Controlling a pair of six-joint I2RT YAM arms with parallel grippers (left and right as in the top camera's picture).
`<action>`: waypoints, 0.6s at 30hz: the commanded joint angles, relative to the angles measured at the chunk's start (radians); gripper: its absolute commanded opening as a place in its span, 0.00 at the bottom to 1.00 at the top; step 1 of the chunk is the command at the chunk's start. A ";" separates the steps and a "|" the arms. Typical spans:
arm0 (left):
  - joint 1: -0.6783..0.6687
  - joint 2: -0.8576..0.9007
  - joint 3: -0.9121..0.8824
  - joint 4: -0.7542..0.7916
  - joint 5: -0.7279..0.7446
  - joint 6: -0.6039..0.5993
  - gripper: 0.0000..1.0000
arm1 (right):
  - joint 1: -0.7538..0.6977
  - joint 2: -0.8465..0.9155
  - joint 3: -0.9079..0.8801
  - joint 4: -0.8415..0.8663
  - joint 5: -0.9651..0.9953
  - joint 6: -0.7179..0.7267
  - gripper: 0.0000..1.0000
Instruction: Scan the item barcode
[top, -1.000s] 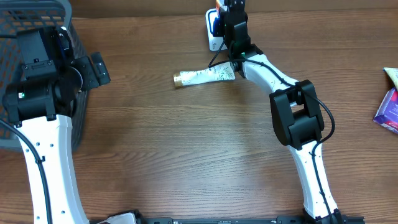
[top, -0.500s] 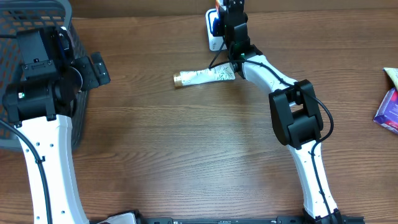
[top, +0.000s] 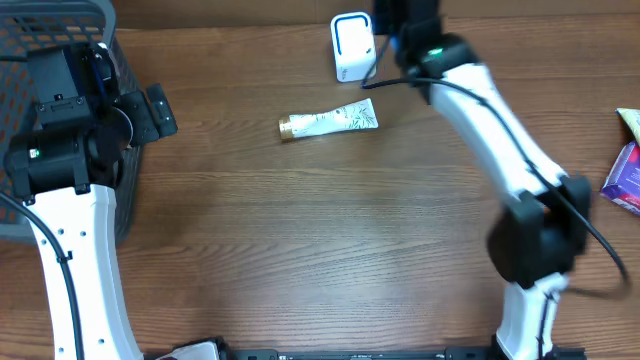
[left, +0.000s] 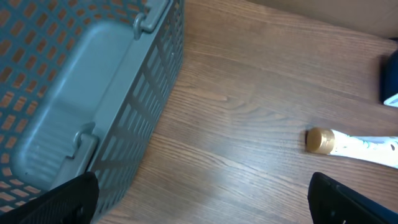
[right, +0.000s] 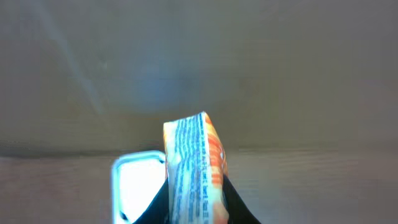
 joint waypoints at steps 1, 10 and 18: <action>0.000 -0.002 0.017 0.002 -0.008 0.015 1.00 | -0.089 -0.094 0.002 -0.171 0.113 0.089 0.04; 0.000 -0.002 0.017 0.002 -0.008 0.015 1.00 | -0.451 -0.047 0.000 -0.480 0.069 0.239 0.04; 0.000 -0.002 0.017 0.002 -0.008 0.015 1.00 | -0.709 0.116 0.000 -0.467 -0.089 0.239 0.04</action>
